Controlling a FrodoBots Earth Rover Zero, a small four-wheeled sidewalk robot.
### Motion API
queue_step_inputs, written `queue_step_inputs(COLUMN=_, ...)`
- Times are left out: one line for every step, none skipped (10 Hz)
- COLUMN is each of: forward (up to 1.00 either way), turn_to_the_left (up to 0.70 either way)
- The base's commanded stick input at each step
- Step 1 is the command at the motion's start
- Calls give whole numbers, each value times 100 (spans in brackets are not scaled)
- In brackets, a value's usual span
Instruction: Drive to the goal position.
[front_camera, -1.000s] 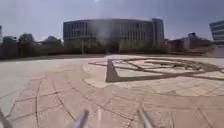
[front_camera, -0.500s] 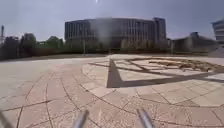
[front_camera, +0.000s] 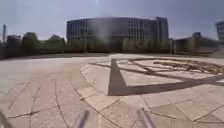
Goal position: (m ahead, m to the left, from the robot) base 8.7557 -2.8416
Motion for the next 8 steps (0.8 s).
queue_step_inputs(forward=70, turn_to_the_left=0)
queue_step_inputs(forward=70, turn_to_the_left=0)
queue_step_inputs(forward=70, turn_to_the_left=0)
queue_step_inputs(forward=70, turn_to_the_left=0)
queue_step_inputs(forward=70, turn_to_the_left=0)
queue_step_inputs(forward=70, turn_to_the_left=0)
queue_step_inputs(forward=70, turn_to_the_left=0)
queue_step_inputs(forward=70, turn_to_the_left=0)
